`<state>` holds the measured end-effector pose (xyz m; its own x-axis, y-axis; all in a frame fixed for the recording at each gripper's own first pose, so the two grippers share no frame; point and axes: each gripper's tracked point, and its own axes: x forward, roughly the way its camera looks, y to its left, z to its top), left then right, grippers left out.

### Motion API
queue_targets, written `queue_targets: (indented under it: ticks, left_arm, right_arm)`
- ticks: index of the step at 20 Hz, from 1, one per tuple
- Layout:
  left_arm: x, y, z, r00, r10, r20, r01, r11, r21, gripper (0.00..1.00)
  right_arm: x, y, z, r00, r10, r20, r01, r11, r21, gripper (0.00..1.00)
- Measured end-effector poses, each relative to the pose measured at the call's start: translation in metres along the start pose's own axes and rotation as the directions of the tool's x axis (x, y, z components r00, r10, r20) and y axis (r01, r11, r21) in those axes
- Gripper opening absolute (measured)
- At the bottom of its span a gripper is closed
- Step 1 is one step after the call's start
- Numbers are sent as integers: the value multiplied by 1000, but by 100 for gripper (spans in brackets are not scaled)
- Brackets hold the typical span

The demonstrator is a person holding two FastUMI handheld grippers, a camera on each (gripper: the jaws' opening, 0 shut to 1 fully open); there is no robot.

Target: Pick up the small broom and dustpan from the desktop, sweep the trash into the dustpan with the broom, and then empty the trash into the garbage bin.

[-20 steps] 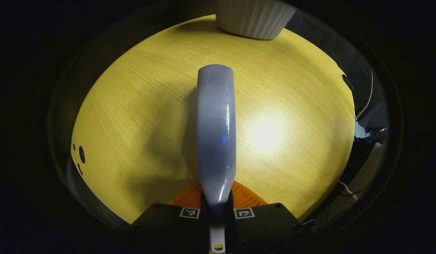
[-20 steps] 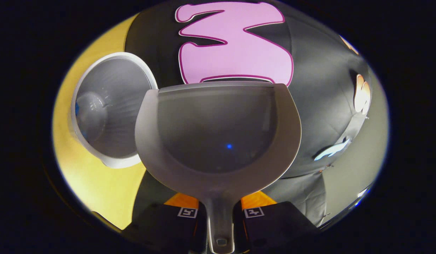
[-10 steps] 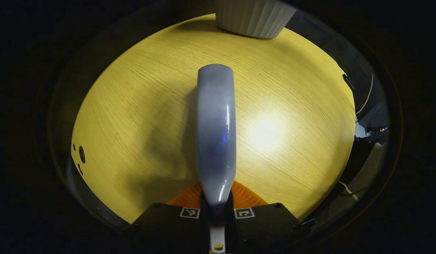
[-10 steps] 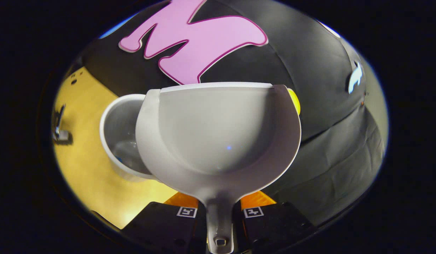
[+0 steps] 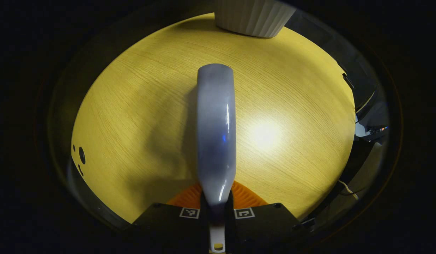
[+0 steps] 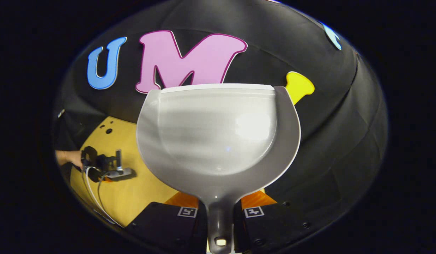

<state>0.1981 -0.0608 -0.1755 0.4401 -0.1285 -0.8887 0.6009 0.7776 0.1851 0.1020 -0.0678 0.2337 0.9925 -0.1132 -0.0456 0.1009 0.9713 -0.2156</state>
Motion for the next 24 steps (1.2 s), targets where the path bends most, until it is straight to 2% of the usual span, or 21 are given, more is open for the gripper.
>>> queue_targets:
  ticks: [4,8,11,17,24]
  left_arm:
    - [0,-1,0,1000,5,1,-5,1000,-8,21]
    - [-1,-1,0,1000,11,-2,-11,1000,-16,22]
    - [-1,-1,0,1000,16,-11,-16,1000,-20,21]
    - [-3,-1,-2,999,28,-34,-29,999,-22,21]
    - [-3,-2,-3,998,40,-51,-42,999,-32,21]
  right_arm:
    - [10,7,-30,986,124,-112,-118,991,55,33]
    - [19,22,-75,964,184,-193,-179,983,46,33]
    - [9,40,-120,940,232,-250,-230,972,40,33]
    - [27,63,-215,872,239,-426,-273,962,-19,33]
    - [70,83,-285,806,214,-552,-273,962,-26,33]
